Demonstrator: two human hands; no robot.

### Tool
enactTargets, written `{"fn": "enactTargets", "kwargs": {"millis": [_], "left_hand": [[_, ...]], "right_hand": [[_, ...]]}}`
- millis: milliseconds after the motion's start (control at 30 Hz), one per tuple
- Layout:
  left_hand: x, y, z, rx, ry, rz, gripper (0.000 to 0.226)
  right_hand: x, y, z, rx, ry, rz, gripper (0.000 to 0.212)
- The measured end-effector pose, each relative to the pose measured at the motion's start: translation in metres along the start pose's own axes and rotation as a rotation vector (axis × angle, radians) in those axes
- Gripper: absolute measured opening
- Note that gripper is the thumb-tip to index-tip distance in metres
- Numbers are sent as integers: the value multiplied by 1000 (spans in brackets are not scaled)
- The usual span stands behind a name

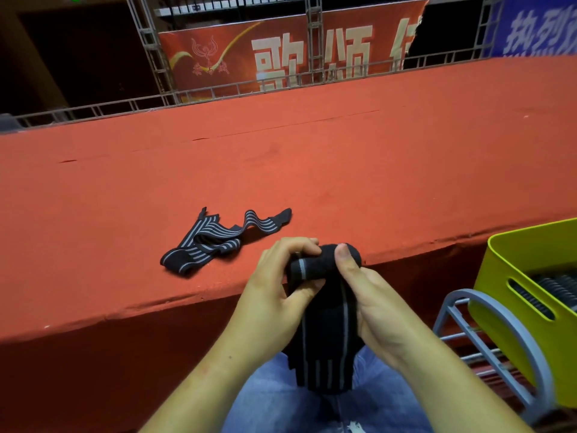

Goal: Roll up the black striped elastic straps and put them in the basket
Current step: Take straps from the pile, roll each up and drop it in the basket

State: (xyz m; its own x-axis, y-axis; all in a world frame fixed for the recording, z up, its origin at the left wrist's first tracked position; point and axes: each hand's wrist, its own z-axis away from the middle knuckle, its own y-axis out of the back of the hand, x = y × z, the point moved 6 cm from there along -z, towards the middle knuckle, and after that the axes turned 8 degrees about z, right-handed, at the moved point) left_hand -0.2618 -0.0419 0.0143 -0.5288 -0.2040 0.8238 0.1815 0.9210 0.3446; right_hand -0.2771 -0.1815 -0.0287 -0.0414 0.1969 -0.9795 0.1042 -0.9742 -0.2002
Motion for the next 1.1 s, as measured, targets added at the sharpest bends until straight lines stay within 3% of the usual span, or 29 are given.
{"fn": "enactTargets", "kwargs": {"millis": [233, 367, 667, 900, 1100], "left_hand": [[-6, -4, 6, -71, 133, 68, 42], [-12, -3, 4, -33, 205, 125, 63], [-15, -7, 9, -8, 234, 172, 64], [-13, -6, 5, -57, 227, 168, 67], [-9, -1, 3, 3, 208, 125, 27]], "right_hand": [[-4, 4, 1, -3, 31, 1, 42], [-6, 0, 2, -42, 65, 47, 29], [-6, -7, 2, 35, 104, 217, 44], [-17, 0, 3, 147, 231, 299, 26], [-14, 2, 2, 137, 206, 283, 23]]}}
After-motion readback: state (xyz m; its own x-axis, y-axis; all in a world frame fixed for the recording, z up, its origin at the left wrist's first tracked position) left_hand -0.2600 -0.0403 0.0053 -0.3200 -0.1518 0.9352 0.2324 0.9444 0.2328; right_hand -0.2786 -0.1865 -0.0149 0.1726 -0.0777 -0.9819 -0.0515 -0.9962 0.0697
